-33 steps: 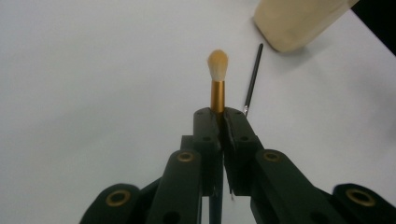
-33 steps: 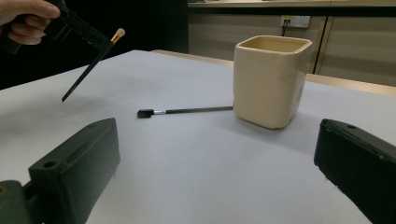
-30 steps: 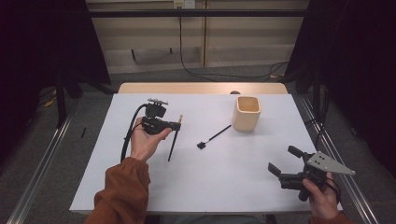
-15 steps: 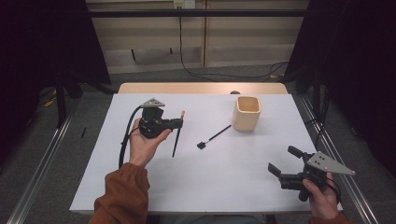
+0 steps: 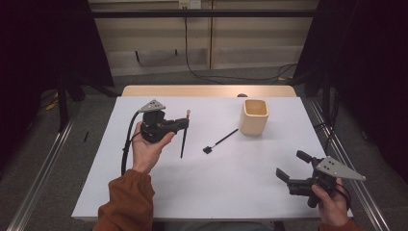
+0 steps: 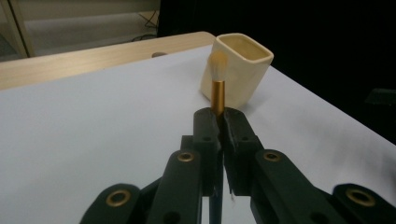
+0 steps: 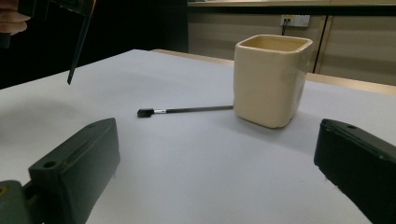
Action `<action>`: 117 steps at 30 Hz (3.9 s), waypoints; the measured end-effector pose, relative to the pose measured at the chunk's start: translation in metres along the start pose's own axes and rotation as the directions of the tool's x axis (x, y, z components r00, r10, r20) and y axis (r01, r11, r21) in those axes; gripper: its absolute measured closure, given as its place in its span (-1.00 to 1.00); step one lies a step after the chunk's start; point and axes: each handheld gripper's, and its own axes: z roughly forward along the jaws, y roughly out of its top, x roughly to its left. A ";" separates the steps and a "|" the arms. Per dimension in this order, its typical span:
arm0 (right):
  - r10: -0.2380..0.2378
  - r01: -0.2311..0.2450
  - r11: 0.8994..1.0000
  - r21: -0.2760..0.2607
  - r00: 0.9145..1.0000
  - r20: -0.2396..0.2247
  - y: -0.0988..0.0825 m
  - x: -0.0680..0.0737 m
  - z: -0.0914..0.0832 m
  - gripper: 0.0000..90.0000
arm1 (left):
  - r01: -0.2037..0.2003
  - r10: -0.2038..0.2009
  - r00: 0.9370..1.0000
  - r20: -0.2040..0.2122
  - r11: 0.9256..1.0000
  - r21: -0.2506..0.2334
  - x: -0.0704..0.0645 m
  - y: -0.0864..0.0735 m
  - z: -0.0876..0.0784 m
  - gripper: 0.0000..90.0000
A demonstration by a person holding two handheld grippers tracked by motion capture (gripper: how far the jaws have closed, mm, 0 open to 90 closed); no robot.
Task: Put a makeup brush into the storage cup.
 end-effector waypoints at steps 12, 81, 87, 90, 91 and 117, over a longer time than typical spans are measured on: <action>0.000 0.000 1.000 0.003 1.000 0.005 -0.001 0.000 -0.001 -1.00 | -0.033 0.029 0.999 -0.032 0.992 -0.123 -0.001 0.000 -0.018 0.89; 0.033 -0.035 0.999 -0.009 0.985 -0.169 0.016 0.021 0.013 -1.00 | -0.055 0.080 0.987 0.139 0.983 -0.175 -0.050 -0.006 -0.022 0.88; 0.025 -0.027 1.000 -0.005 0.977 -0.210 0.023 0.031 0.025 -1.00 | -0.064 0.093 0.983 0.156 0.982 -0.179 -0.054 -0.004 -0.022 0.88; 0.019 -0.020 1.000 0.000 0.973 -0.231 0.025 0.035 0.031 -1.00 | -0.068 0.095 0.983 0.155 0.983 -0.171 -0.055 -0.005 -0.020 0.88; 0.019 -0.019 1.000 0.000 0.972 -0.236 0.026 0.037 0.033 -1.00 | -0.068 0.095 0.983 0.154 0.983 -0.169 -0.054 -0.005 -0.020 0.88; -0.013 0.019 1.000 0.016 0.951 -0.309 0.048 0.057 0.074 -0.98 | -0.063 0.095 0.980 0.176 0.982 -0.180 -0.064 -0.002 -0.017 0.88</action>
